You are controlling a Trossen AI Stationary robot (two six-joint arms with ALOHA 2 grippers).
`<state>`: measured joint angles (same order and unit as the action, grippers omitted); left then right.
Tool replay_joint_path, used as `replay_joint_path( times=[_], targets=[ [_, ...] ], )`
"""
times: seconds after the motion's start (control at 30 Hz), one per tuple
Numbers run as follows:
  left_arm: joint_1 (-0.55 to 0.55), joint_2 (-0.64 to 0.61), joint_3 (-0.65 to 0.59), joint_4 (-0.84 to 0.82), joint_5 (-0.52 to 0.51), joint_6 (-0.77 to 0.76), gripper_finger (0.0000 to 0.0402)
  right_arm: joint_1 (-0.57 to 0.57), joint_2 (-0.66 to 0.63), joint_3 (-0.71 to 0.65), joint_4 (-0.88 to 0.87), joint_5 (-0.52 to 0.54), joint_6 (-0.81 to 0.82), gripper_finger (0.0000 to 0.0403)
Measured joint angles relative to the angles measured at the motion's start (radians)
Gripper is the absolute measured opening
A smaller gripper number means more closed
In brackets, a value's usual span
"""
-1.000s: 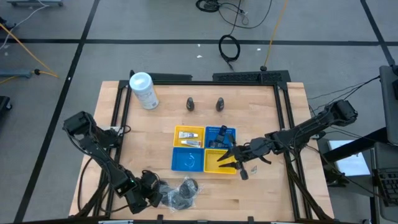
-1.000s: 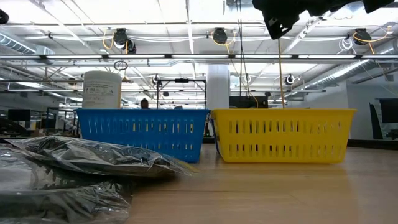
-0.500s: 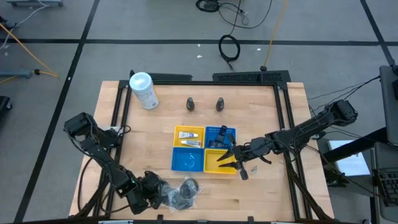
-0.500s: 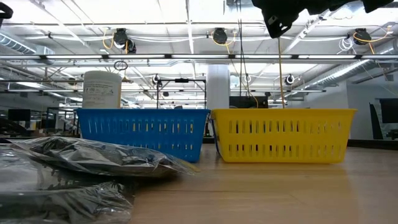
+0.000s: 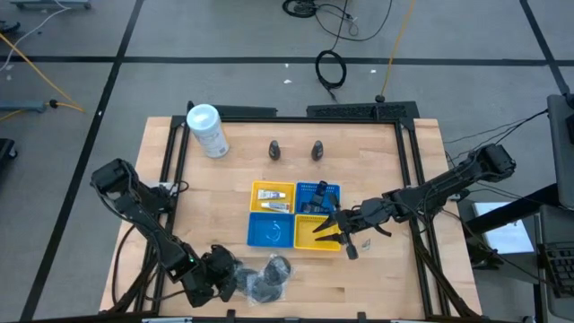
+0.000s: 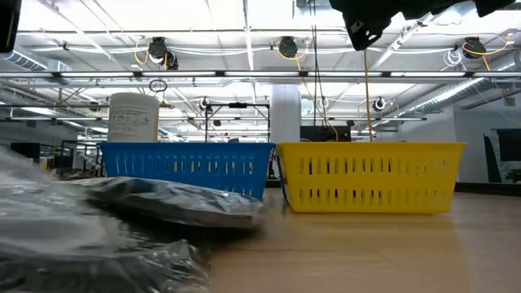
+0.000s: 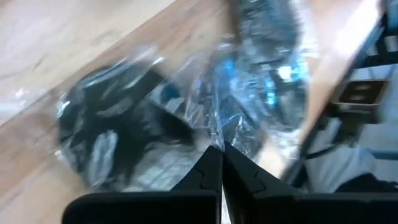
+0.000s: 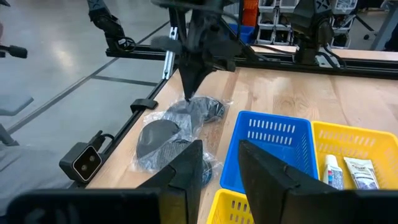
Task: Pick & Place Travel size toiletries
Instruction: Put the black hairbrush into the right yellow bin
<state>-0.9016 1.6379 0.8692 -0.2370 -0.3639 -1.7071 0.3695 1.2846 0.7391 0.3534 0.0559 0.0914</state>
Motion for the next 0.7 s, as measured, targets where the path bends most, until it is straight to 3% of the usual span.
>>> replay_joint_path(
  times=[0.57, 0.7],
  targets=[
    [0.055, -0.186, 0.107, -0.079, -0.246, 0.398, 0.0000, 0.000, 0.000, 0.000, 0.007, 0.000, 0.001, 0.0093],
    [0.107, -0.199, 0.147, -0.072, -0.228, 0.556, 0.0000, 0.000, 0.000, 0.000, 0.020, 0.000, 0.000, 0.0093]
  ],
)
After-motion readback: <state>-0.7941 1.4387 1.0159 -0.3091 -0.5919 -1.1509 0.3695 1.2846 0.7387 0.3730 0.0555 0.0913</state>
